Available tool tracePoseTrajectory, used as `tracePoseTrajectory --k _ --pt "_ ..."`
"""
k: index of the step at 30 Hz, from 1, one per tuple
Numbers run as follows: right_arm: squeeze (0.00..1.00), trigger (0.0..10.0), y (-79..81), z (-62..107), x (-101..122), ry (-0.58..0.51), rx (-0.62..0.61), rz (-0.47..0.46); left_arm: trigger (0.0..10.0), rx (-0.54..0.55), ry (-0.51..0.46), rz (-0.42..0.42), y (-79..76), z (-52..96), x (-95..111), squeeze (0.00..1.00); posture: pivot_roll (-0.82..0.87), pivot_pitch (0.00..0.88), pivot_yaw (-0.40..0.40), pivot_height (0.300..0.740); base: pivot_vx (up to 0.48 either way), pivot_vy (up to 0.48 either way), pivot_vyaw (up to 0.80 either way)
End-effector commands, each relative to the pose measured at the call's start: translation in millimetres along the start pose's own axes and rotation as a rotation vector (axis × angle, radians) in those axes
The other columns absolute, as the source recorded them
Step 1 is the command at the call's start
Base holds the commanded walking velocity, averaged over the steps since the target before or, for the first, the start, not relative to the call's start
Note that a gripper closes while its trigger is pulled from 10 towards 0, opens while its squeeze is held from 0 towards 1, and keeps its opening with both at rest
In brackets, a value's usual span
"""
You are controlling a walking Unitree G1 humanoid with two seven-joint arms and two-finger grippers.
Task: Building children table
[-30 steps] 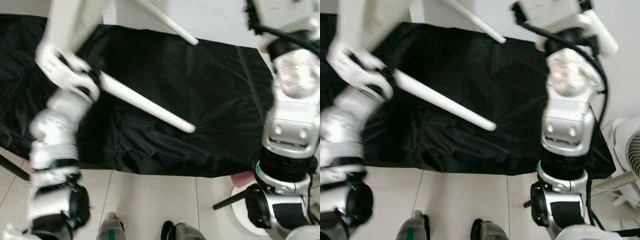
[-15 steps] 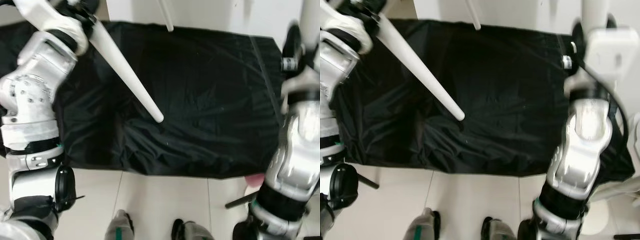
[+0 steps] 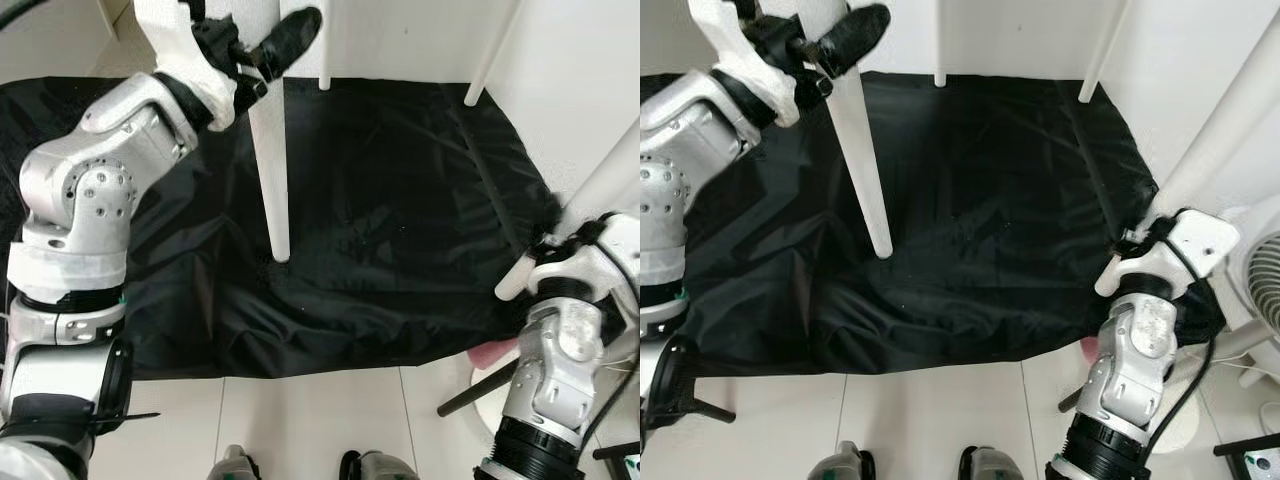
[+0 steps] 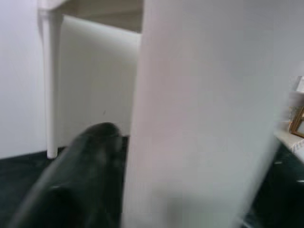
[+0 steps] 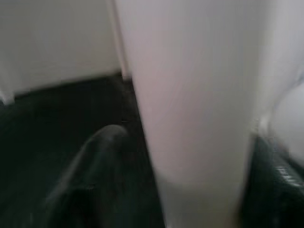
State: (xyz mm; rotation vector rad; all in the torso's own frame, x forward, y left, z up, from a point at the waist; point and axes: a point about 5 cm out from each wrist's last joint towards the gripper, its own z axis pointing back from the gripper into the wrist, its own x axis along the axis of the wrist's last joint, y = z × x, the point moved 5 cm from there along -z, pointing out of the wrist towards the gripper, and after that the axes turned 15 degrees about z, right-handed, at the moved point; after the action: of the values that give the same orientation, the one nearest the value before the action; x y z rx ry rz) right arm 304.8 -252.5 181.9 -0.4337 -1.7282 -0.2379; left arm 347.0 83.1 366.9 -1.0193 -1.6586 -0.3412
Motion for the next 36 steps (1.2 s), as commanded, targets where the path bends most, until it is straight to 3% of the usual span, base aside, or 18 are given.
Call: tracePoseTrajectory --k 1,10,11,13,19,21,24,26,28,30,32,36 --pt "1.00 10.0 17.5 9.5 -13 0.040 0.067 -0.065 10.0 -0.078 0.038 -0.006 -7.0 1.5 -4 1.00 0.07 0.116 0.012 0.740 0.000 0.000 0.00" --pt "1.00 10.0 18.4 11.5 -3 -0.026 0.125 -0.077 10.0 -0.052 0.047 -0.031 2.1 14.0 -5 0.97 0.07 0.117 0.005 0.740 0.000 0.000 0.00" --pt "0.00 10.0 15.3 12.7 -3 -0.038 0.119 -0.065 10.0 -0.068 0.040 -0.015 5.2 18.8 -3 0.00 0.07 0.116 0.004 0.740 0.000 0.000 0.00" --pt "0.00 10.0 15.3 12.7 -3 -0.038 0.119 -0.065 10.0 -0.068 0.040 -0.015 5.2 18.8 -3 0.00 0.07 0.116 0.004 0.740 0.000 0.000 0.00" --pt "0.00 10.0 2.6 27.0 4 -0.110 0.091 0.015 10.0 -0.140 0.108 0.049 10.0 47.9 -17 0.00 0.08 0.107 0.001 0.740 0.000 0.000 0.00" --pt "0.00 10.0 2.6 27.0 4 -0.110 0.091 0.015 10.0 -0.140 0.108 0.049 10.0 47.9 -17 0.00 0.08 0.107 0.001 0.740 0.000 0.000 0.00" --pt "0.00 10.0 -4.5 35.3 2 -0.116 0.053 0.039 10.0 -0.184 0.141 0.070 8.3 64.7 -25 0.00 0.09 0.100 -0.002 0.740 0.000 0.000 0.00" --pt "0.00 10.0 -4.5 35.3 2 -0.116 0.053 0.039 10.0 -0.184 0.141 0.070 8.3 64.7 -25 0.00 0.09 0.100 -0.002 0.740 0.000 0.000 0.00" --pt "0.00 10.0 -13.4 42.8 -2 -0.111 0.002 0.053 10.0 -0.238 0.157 0.106 4.3 81.4 -30 0.00 0.09 0.091 -0.002 0.740 0.000 0.000 0.00" --pt "0.00 10.0 -17.0 45.9 -4 -0.110 -0.018 0.063 10.0 -0.262 0.172 0.123 2.2 88.7 -34 0.00 0.09 0.089 -0.001 0.740 0.000 0.000 0.00" --pt "0.00 10.0 -17.0 45.9 -4 -0.110 -0.018 0.063 10.0 -0.262 0.172 0.123 2.2 88.7 -34 0.00 0.09 0.089 -0.001 0.740 0.000 0.000 0.00" --pt "0.00 10.0 -22.2 57.4 -4 -0.128 -0.039 0.069 10.0 -0.234 0.195 0.204 13.1 108.4 -55 0.00 0.08 0.080 0.004 0.740 0.000 0.000 0.00"
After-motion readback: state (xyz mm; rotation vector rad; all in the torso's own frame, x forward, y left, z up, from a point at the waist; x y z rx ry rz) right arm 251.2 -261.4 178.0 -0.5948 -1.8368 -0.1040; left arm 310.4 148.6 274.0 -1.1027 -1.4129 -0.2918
